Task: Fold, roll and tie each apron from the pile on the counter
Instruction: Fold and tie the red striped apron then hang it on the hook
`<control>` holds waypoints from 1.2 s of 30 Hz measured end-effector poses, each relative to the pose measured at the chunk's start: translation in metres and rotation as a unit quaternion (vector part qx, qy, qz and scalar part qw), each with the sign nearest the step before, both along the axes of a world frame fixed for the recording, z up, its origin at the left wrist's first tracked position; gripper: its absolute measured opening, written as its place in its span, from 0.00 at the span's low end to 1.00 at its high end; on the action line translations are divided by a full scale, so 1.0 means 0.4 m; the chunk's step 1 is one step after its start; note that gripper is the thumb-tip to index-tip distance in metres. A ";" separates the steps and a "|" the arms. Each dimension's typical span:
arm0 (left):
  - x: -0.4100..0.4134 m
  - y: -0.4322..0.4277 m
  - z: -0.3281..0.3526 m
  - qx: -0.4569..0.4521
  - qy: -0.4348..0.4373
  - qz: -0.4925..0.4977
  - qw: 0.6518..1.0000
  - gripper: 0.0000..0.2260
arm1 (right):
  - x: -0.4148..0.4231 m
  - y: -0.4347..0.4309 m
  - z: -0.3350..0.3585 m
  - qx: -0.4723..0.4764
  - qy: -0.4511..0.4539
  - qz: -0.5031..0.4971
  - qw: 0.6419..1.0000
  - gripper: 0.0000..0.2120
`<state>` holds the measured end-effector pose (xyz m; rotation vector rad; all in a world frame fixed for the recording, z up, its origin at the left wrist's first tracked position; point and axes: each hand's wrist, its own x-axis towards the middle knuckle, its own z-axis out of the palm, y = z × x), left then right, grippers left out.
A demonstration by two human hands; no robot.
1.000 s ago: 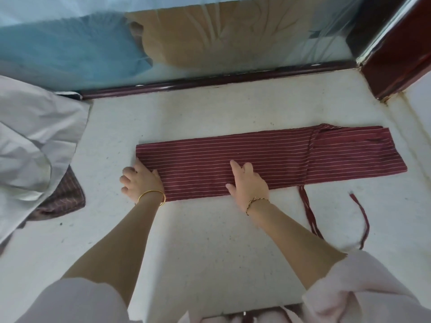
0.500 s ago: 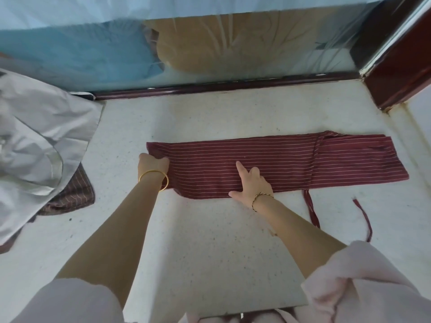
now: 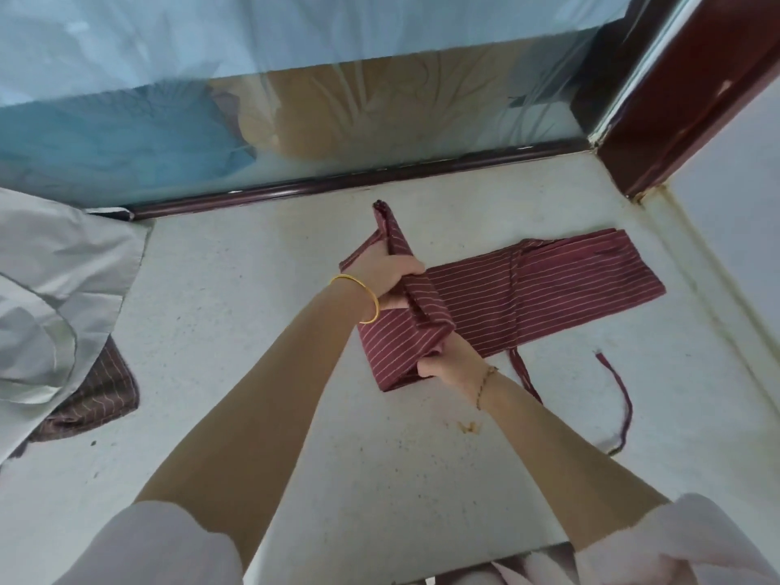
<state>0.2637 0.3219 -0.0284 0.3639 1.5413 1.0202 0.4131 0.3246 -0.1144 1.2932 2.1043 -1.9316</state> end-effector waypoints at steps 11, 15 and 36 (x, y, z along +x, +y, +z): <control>0.143 0.234 -0.072 0.116 0.485 -0.210 0.841 0.26 | 0.221 0.140 0.100 -0.047 0.145 -0.426 0.892 0.13; 0.133 0.248 -0.128 -0.012 0.369 -0.328 0.869 0.31 | 0.284 0.204 0.104 -0.066 0.136 -0.471 0.869 0.14; 0.114 0.091 -0.208 -0.236 0.050 -0.309 0.920 0.23 | 0.243 0.327 -0.068 0.123 -0.193 -0.158 0.961 0.10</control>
